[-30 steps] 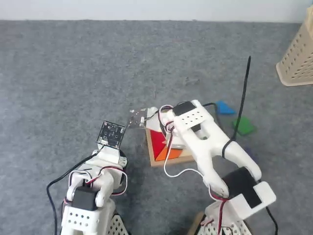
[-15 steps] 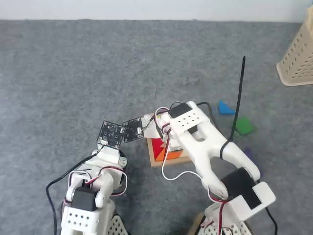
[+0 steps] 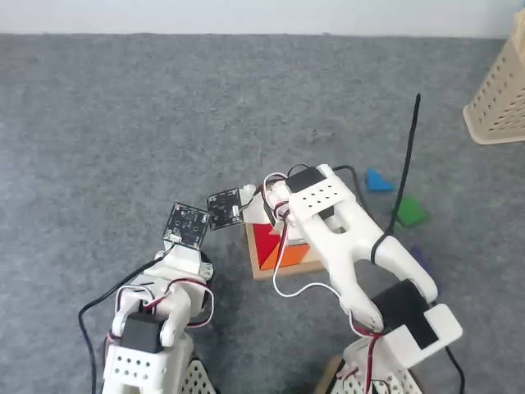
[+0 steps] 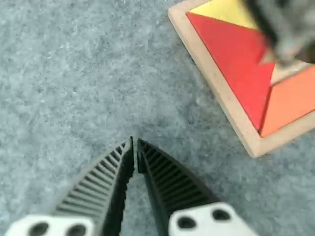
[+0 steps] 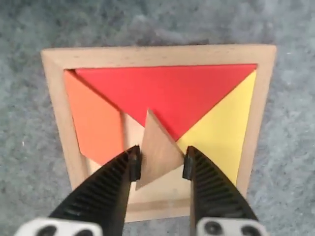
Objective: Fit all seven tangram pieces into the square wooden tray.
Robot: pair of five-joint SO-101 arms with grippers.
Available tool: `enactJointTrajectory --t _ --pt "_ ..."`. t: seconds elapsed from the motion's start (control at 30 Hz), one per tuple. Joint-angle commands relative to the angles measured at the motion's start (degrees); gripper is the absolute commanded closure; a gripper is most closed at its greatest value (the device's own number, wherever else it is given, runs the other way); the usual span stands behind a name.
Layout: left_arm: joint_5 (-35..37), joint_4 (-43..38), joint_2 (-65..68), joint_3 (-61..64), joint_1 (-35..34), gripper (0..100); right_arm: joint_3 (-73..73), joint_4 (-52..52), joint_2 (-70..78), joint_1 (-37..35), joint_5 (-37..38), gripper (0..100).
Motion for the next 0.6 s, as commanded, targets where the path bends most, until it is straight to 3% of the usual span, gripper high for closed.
enactJointTrajectory --t 0.0,0.3,0.57 --pt "0.53 0.35 -1.14 -1.01 -0.35 99 -2.37 -0.48 -0.48 1.01 -1.32 86.5" --pt "0.53 0.35 -1.14 -1.01 -0.35 99 -1.23 2.33 -0.48 1.01 -1.32 82.4" --pt "0.53 0.35 -1.14 -1.01 -0.35 99 -1.85 1.80 -1.19 1.71 -1.41 86.1"
